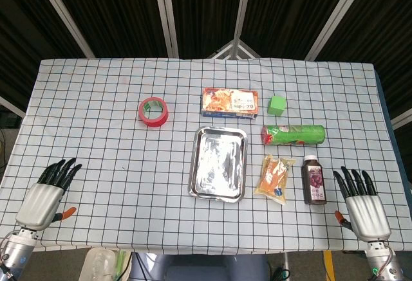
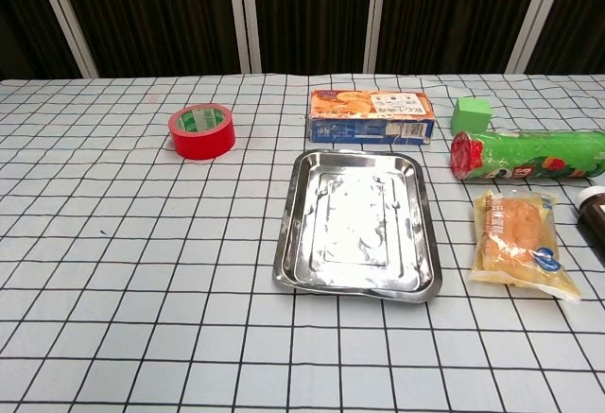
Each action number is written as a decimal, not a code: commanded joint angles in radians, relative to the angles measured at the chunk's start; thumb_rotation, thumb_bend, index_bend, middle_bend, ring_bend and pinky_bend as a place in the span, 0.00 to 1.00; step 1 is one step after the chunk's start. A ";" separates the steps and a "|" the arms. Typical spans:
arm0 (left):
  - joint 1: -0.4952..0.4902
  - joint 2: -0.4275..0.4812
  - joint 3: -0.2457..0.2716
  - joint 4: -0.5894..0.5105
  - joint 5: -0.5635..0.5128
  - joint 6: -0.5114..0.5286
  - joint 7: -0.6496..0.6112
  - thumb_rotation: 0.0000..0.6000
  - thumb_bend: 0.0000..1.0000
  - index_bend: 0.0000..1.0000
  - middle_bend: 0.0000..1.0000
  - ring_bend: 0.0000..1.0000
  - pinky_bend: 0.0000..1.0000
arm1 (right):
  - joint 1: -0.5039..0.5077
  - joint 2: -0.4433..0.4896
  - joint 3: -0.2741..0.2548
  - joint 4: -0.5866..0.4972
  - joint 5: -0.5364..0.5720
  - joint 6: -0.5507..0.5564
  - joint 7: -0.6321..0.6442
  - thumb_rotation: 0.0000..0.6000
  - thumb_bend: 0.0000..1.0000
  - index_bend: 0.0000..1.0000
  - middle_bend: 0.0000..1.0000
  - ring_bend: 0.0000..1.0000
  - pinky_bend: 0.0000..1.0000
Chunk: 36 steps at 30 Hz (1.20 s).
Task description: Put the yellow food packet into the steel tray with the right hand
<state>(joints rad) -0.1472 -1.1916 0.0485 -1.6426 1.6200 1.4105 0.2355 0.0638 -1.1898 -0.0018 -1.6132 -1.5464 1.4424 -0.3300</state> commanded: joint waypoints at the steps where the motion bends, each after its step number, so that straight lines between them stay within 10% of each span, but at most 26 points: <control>1: 0.001 0.001 0.000 -0.001 0.001 0.002 -0.001 1.00 0.08 0.00 0.00 0.00 0.09 | 0.003 -0.001 -0.006 -0.002 -0.007 -0.007 0.001 1.00 0.29 0.00 0.00 0.00 0.00; 15: -0.002 0.004 -0.008 -0.007 -0.011 -0.002 -0.004 1.00 0.08 0.00 0.00 0.00 0.09 | 0.084 -0.111 -0.007 -0.005 -0.025 -0.135 -0.105 1.00 0.29 0.00 0.00 0.00 0.04; 36: -0.004 0.020 -0.012 -0.011 -0.023 -0.006 -0.032 1.00 0.08 0.00 0.00 0.00 0.09 | 0.226 -0.349 0.124 -0.012 0.261 -0.306 -0.433 1.00 0.28 0.00 0.00 0.00 0.04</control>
<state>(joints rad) -0.1508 -1.1716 0.0365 -1.6536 1.5974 1.4044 0.2033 0.2759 -1.5272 0.1113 -1.6380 -1.3031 1.1498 -0.7579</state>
